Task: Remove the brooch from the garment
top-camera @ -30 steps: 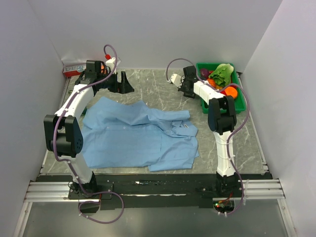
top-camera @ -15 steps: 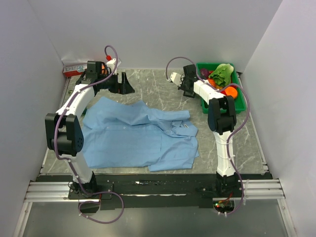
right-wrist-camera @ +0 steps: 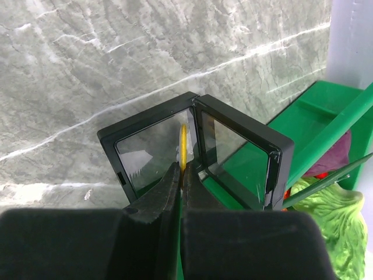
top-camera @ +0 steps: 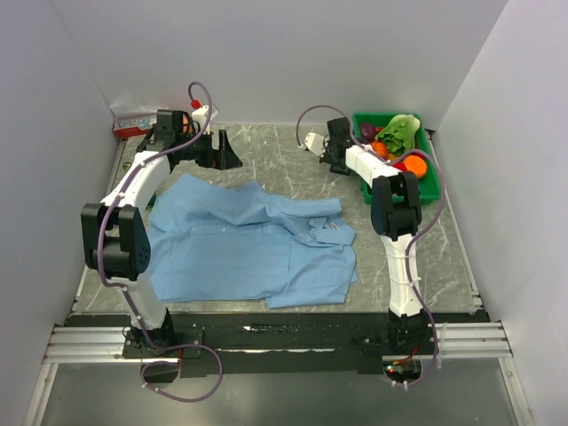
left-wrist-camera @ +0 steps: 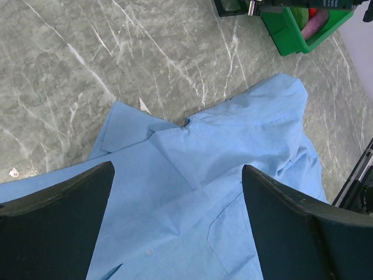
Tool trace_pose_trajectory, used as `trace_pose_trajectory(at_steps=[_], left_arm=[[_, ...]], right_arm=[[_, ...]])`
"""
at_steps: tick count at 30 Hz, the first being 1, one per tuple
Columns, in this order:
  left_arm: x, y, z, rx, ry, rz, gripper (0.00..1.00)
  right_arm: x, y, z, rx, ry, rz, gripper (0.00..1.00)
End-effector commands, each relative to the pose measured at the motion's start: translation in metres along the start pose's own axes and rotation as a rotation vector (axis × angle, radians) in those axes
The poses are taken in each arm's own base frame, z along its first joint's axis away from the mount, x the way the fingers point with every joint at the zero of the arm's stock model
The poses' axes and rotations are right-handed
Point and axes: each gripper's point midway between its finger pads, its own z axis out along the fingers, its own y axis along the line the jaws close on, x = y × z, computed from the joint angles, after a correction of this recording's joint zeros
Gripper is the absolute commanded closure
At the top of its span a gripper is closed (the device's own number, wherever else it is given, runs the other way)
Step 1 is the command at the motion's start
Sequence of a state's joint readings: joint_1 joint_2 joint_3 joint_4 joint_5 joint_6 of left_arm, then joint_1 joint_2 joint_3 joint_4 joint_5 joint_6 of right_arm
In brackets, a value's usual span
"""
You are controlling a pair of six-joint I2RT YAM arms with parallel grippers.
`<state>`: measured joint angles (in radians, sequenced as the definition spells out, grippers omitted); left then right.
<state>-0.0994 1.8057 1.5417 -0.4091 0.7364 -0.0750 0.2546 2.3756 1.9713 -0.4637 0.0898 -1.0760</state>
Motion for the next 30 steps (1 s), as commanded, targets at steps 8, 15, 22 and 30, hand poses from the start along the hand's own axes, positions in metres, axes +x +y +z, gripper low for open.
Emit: trace_pose_trajectory(at_steps=[8,15,22,30], left_arm=[[-0.005,-0.009,-0.002,0.028,-0.016,0.005,0.04],[-0.008,-0.01,-0.002,0.035,-0.022,0.007,0.04],[-0.009,-0.011,-0.002,0.039,-0.025,0.005,0.03],[-0.01,-0.013,-0.002,0.044,-0.027,0.001,0.04]], right_arm=[[-0.006,0.021,-0.007,-0.056,0.011,-0.022,0.82],[-0.005,0.025,-0.014,-0.068,0.026,0.009,0.77],[-0.008,0.022,-0.035,-0.067,0.015,0.051,0.72],[-0.004,0.025,-0.056,-0.083,0.033,0.066,0.7]])
